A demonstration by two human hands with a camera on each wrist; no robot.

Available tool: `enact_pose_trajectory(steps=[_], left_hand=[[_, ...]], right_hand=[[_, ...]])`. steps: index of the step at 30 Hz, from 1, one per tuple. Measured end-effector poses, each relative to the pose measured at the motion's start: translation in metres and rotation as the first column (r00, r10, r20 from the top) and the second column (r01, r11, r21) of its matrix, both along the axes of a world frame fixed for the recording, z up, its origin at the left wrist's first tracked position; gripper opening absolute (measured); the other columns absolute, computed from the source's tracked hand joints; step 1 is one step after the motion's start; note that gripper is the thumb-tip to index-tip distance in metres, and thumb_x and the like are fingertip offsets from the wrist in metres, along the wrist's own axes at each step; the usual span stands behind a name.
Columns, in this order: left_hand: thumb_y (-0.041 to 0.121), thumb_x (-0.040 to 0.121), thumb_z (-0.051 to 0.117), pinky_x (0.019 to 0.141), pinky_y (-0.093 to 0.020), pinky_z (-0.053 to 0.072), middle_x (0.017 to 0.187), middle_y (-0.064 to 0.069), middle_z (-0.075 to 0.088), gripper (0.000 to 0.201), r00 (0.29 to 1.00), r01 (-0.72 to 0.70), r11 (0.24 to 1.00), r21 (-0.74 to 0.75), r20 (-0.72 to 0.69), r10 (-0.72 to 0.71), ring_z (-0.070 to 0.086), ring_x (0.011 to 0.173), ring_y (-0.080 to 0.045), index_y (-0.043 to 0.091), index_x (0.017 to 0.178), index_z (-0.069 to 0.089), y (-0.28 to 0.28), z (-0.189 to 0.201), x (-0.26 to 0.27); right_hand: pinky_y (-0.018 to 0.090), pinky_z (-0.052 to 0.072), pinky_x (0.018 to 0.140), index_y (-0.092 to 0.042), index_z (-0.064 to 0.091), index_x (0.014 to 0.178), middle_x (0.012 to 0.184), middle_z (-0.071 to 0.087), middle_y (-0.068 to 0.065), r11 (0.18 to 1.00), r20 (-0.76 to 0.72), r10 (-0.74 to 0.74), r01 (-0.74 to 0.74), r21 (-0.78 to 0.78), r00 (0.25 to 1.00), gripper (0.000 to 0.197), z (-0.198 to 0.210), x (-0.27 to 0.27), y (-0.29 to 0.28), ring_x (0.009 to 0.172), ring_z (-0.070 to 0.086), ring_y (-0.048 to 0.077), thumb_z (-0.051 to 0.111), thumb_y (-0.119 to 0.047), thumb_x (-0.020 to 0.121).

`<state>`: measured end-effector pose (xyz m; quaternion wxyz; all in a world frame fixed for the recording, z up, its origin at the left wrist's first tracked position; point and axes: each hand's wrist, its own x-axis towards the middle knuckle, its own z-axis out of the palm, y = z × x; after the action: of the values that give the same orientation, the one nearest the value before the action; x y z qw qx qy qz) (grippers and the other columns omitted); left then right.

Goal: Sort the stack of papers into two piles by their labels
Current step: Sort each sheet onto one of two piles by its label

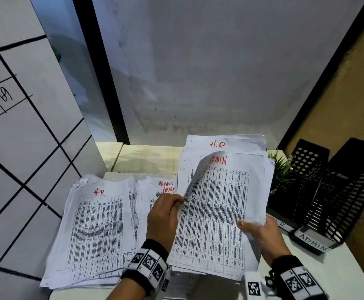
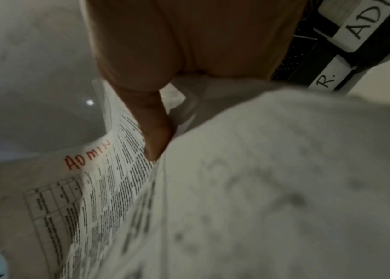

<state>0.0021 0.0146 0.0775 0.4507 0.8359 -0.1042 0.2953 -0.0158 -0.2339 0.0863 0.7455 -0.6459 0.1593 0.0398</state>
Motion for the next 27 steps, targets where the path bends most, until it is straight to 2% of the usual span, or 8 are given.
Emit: enact_pose_trajectory(steps=[3, 9, 12, 14, 18, 20, 22, 27], left_hand=[[-0.005, 0.085, 0.065, 0.070, -0.022, 0.052, 0.087, 0.004, 0.065, 0.027, 1.000, 0.007, 1.000, -0.008, 0.013, -0.007, 0.061, 0.080, -0.006, 0.019, 0.098, 0.061, 0.001, -0.002, -0.003], [0.017, 0.092, 0.049, 0.067, -0.004, 0.045, 0.098, 0.003, 0.072, 0.019, 0.989, 0.141, 0.985, -0.098, -0.028, -0.144, 0.060, 0.077, 0.011, 0.022, 0.107, 0.059, 0.002, -0.001, -0.020], [0.023, 0.093, 0.044, 0.083, -0.012, 0.051, 0.118, 0.006, 0.068, 0.018, 0.959, 0.234, 0.952, -0.197, -0.114, -0.260, 0.064, 0.104, 0.001, 0.032, 0.102, 0.057, 0.000, 0.001, -0.032], [0.035, 0.091, 0.043, 0.087, -0.014, 0.048, 0.108, 0.007, 0.072, 0.020, 0.935, 0.242, 0.922, -0.303, -0.181, -0.305, 0.066, 0.103, -0.005, 0.039, 0.090, 0.063, -0.005, 0.007, -0.038], [0.052, 0.084, 0.054, 0.067, -0.031, 0.054, 0.072, 0.001, 0.072, 0.043, 0.878, 0.036, 0.884, -0.466, -0.407, -0.251, 0.069, 0.071, -0.012, 0.018, 0.060, 0.063, -0.020, 0.024, -0.023], [0.047, 0.078, 0.067, 0.062, -0.039, 0.053, 0.073, 0.003, 0.065, 0.030, 0.880, -0.100, 0.921, -0.376, -0.465, -0.094, 0.062, 0.069, -0.015, 0.020, 0.069, 0.057, -0.023, 0.024, -0.008], [0.044, 0.071, 0.075, 0.070, -0.039, 0.053, 0.088, 0.009, 0.056, 0.032, 0.862, -0.203, 0.933, -0.296, -0.507, 0.027, 0.056, 0.083, -0.013, 0.030, 0.083, 0.048, -0.021, 0.019, 0.005], [0.028, 0.071, 0.082, 0.075, -0.038, 0.055, 0.090, 0.008, 0.062, 0.033, 0.827, -0.296, 0.881, -0.369, -0.561, 0.043, 0.061, 0.085, -0.015, 0.030, 0.089, 0.054, -0.021, 0.018, 0.015]], right_hand=[[0.038, 0.053, 0.078, 0.004, 0.064, 0.103, 0.084, 0.076, 0.014, 0.999, -0.003, 0.005, -0.005, -0.038, 1.000, 0.032, 0.003, 0.000, -0.001, 0.079, 0.073, 0.027, 0.073, 0.008, 0.072], [0.040, 0.052, 0.075, 0.005, 0.063, 0.094, 0.079, 0.073, 0.017, 0.999, -0.037, -0.026, 0.024, -0.049, 0.999, 0.023, -0.003, 0.000, -0.005, 0.080, 0.068, 0.036, 0.069, 0.013, 0.074], [0.041, 0.054, 0.072, 0.010, 0.061, 0.096, 0.085, 0.070, 0.028, 0.998, -0.059, -0.024, 0.020, -0.057, 0.998, 0.023, -0.006, 0.002, -0.006, 0.076, 0.070, 0.037, 0.070, 0.011, 0.074], [0.035, 0.056, 0.063, 0.011, 0.061, 0.095, 0.078, 0.072, 0.022, 0.998, -0.060, -0.016, 0.013, -0.056, 0.998, 0.024, -0.005, 0.003, -0.006, 0.070, 0.071, 0.033, 0.069, 0.014, 0.073], [0.020, 0.051, 0.047, -0.005, 0.059, 0.090, 0.055, 0.068, -0.004, 0.994, -0.045, -0.093, 0.096, 0.059, 0.995, 0.012, -0.007, 0.003, -0.004, 0.056, 0.069, 0.013, 0.055, 0.006, 0.090], [0.020, 0.052, 0.049, -0.013, 0.054, 0.089, 0.055, 0.067, -0.007, 0.979, -0.039, -0.143, 0.147, 0.138, 0.989, 0.008, -0.013, 0.003, -0.007, 0.051, 0.063, 0.007, 0.061, -0.015, 0.091], [0.028, 0.052, 0.055, -0.013, 0.053, 0.077, 0.062, 0.066, 0.002, 0.985, -0.004, -0.136, 0.136, 0.108, 0.991, 0.030, -0.012, 0.004, -0.008, 0.058, 0.060, 0.014, 0.073, -0.033, 0.081], [0.040, 0.051, 0.071, -0.009, 0.066, 0.068, 0.066, 0.072, 0.008, 0.994, -0.025, -0.052, 0.050, -0.096, 0.998, 0.034, -0.007, 0.000, -0.008, 0.064, 0.065, 0.023, 0.051, 0.011, 0.091]])
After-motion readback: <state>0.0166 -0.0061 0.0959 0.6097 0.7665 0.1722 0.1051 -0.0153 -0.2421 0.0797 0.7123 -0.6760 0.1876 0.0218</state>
